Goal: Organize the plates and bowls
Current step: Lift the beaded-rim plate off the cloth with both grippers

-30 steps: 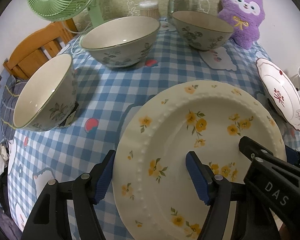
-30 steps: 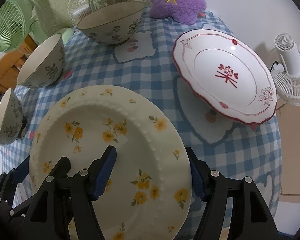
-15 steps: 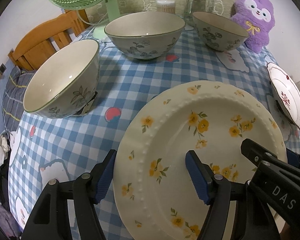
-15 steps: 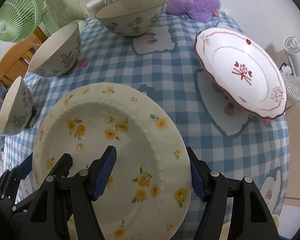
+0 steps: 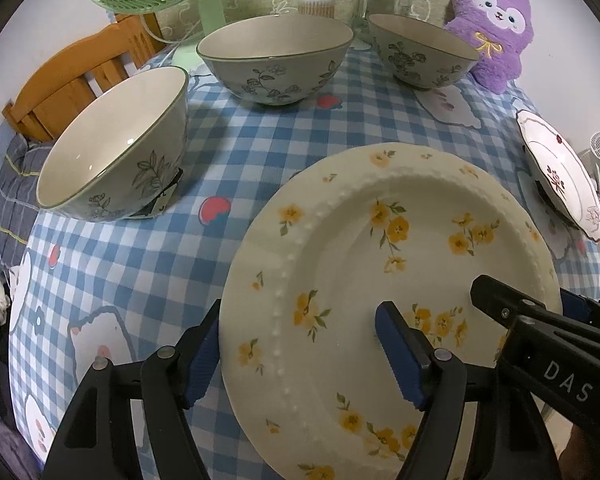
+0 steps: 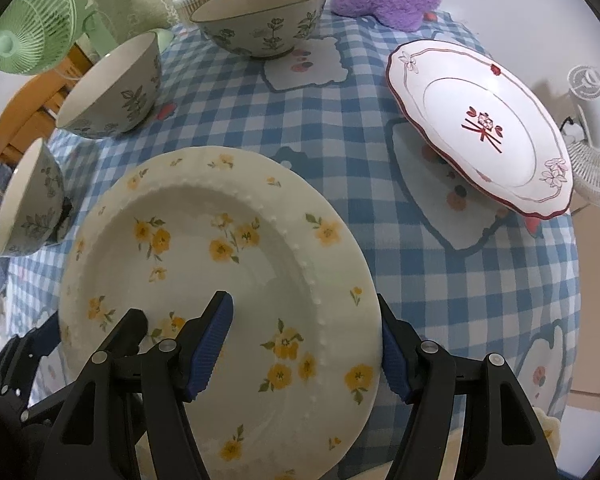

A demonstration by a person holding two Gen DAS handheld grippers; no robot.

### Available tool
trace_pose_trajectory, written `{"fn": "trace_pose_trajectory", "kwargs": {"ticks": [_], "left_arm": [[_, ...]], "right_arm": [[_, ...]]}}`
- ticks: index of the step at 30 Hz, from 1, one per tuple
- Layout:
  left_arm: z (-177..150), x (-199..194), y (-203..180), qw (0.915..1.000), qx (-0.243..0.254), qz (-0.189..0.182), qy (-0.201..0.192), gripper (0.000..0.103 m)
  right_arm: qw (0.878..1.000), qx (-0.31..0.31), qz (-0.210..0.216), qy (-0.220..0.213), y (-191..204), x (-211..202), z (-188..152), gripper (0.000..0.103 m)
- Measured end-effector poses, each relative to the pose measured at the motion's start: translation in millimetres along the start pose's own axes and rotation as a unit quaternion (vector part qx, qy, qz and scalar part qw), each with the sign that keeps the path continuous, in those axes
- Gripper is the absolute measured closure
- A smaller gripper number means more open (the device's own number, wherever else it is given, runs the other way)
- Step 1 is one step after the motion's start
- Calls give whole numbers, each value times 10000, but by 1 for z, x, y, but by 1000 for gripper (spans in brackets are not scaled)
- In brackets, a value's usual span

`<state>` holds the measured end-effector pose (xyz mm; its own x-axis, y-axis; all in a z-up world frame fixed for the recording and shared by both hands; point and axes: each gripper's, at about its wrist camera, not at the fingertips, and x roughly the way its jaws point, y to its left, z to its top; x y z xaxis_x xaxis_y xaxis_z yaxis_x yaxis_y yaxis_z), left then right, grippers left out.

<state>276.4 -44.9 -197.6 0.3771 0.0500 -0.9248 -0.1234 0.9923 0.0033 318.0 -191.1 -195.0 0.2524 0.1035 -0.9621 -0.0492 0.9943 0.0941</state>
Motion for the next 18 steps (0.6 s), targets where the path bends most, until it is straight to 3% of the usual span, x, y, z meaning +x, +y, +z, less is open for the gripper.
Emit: {"fn": "trace_pose_trajectory", "kwargs": {"ticks": [18], "left_arm": [[-1, -20, 10, 9999, 73, -91, -115, 33]], "right_arm": [[9997, 62, -121, -210, 8, -20, -7, 32]]}}
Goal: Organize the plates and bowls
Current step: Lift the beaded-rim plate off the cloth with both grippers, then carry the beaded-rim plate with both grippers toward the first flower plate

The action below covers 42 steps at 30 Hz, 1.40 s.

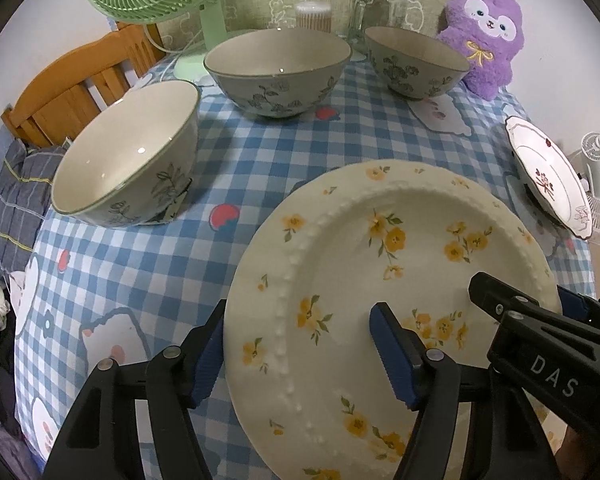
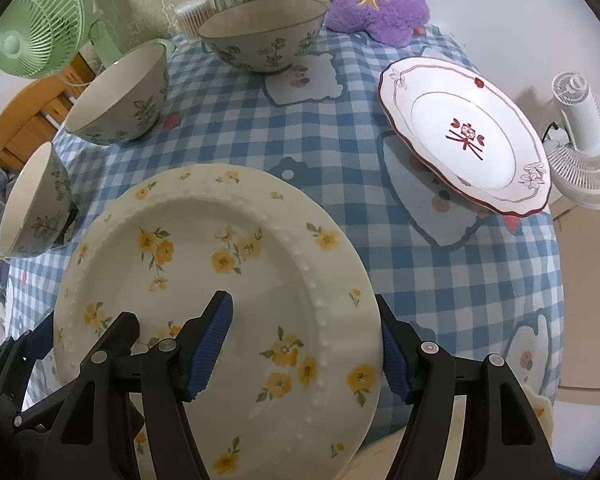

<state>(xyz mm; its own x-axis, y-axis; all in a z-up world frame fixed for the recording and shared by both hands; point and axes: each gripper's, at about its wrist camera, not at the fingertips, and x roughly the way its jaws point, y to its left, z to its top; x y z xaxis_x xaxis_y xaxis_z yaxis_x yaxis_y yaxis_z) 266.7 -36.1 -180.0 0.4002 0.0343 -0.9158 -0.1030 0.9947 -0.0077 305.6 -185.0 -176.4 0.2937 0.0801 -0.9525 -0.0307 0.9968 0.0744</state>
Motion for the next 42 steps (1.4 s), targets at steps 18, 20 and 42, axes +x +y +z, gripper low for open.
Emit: {"fn": "trace_pose_trajectory", "kwargs": {"ticks": [18, 20, 42], "left_arm": [[1, -58, 19, 9984, 144, -69, -550, 34], [0, -66, 20, 9980, 173, -106, -607, 34], [-34, -120, -1, 9866, 1075, -695, -1014, 36]], "right_arm": [[9986, 156, -98, -504, 24, -70, -11, 32], [9982, 186, -135, -561, 25, -78, -14, 32], [9850, 1151, -759, -1037, -3, -148, -83, 32]]}}
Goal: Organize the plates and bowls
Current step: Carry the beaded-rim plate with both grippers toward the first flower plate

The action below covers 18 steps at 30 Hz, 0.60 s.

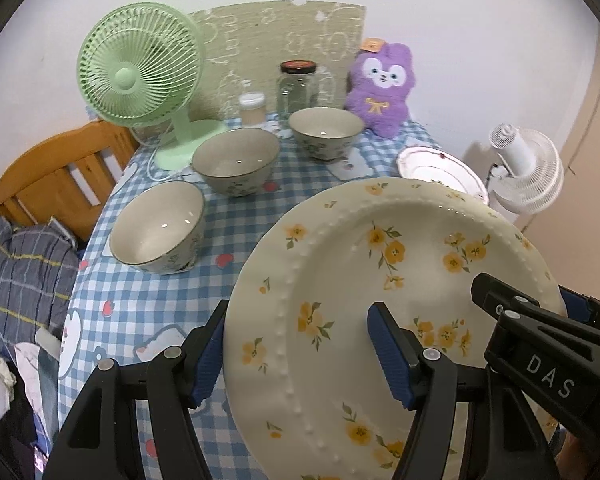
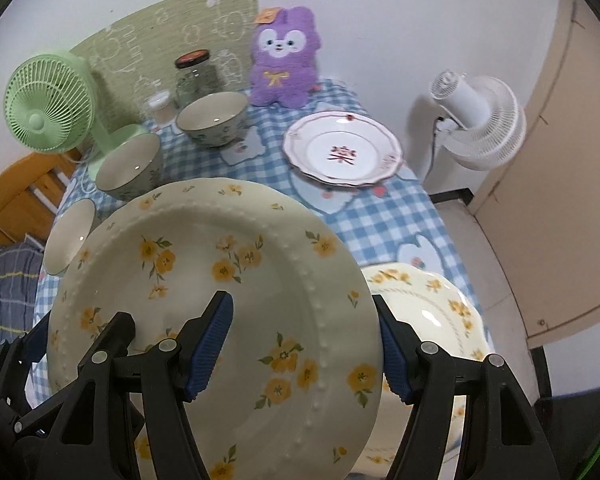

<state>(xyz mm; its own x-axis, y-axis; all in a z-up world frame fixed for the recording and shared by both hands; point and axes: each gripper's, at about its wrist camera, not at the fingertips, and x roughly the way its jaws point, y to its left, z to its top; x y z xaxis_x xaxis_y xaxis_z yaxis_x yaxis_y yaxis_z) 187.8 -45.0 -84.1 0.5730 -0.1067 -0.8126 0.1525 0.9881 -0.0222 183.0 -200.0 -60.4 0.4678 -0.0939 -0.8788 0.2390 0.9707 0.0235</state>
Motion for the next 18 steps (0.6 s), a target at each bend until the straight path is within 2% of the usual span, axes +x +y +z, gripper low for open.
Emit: {"fn": "trace_pose_trajectory", "kwargs": {"ticks": [8, 18], "left_arm": [[-11, -4, -30, 9999, 150, -74, 3, 36], [-28, 0, -73, 9999, -3, 21, 138, 36]], "right_arm": [[9999, 108, -12, 84, -36, 0, -10, 32], [9997, -90, -27, 205, -78, 10, -21, 32]]}}
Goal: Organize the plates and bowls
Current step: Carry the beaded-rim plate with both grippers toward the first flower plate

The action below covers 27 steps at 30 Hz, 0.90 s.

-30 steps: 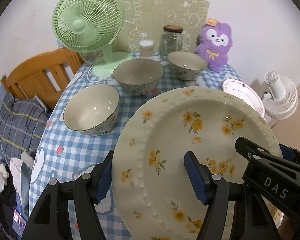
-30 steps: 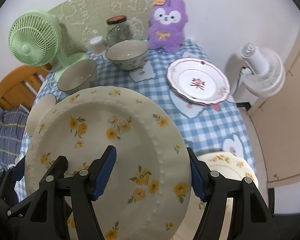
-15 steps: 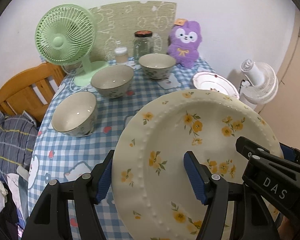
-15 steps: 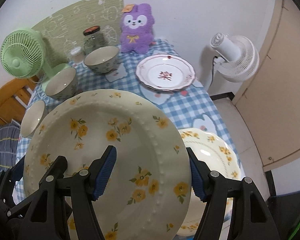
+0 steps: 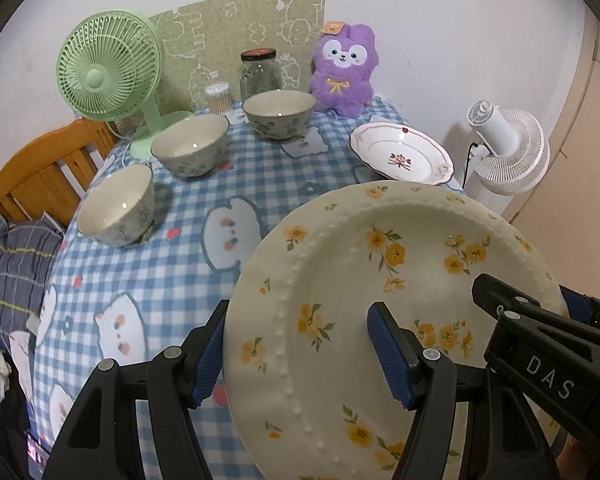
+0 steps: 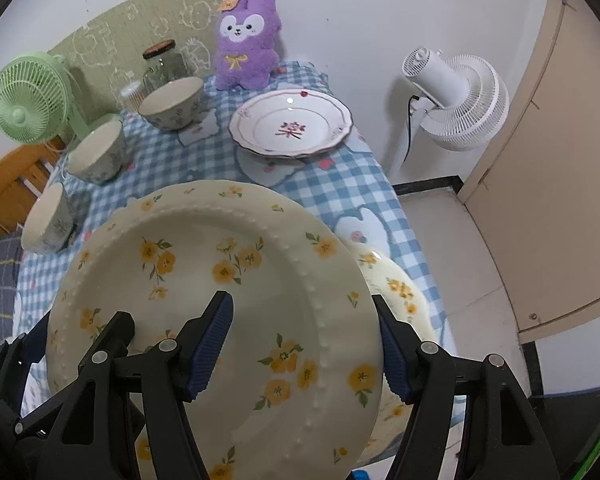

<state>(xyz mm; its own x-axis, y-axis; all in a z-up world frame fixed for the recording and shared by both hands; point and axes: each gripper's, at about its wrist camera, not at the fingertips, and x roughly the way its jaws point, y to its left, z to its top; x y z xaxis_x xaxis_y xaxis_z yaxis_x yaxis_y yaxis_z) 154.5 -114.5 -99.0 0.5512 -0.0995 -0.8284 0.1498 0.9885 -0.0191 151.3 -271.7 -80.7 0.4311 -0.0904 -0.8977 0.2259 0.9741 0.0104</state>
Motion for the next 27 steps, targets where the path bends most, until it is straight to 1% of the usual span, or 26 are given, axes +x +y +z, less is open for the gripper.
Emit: {"fn": "trace_pose_trajectory", "kwargs": {"ticks": [13, 18, 27], "left_arm": [[-24, 26, -45, 9992, -150, 64, 378, 36], [-27, 35, -59, 9988, -155, 58, 452, 36], [-30, 49, -74, 9982, -176, 130, 562, 36]], "right_arm": [[9992, -140, -62, 363, -44, 31, -12, 32], [9990, -141, -87, 415, -58, 41, -13, 32], [9983, -196, -42, 543, -70, 57, -13, 32]]}}
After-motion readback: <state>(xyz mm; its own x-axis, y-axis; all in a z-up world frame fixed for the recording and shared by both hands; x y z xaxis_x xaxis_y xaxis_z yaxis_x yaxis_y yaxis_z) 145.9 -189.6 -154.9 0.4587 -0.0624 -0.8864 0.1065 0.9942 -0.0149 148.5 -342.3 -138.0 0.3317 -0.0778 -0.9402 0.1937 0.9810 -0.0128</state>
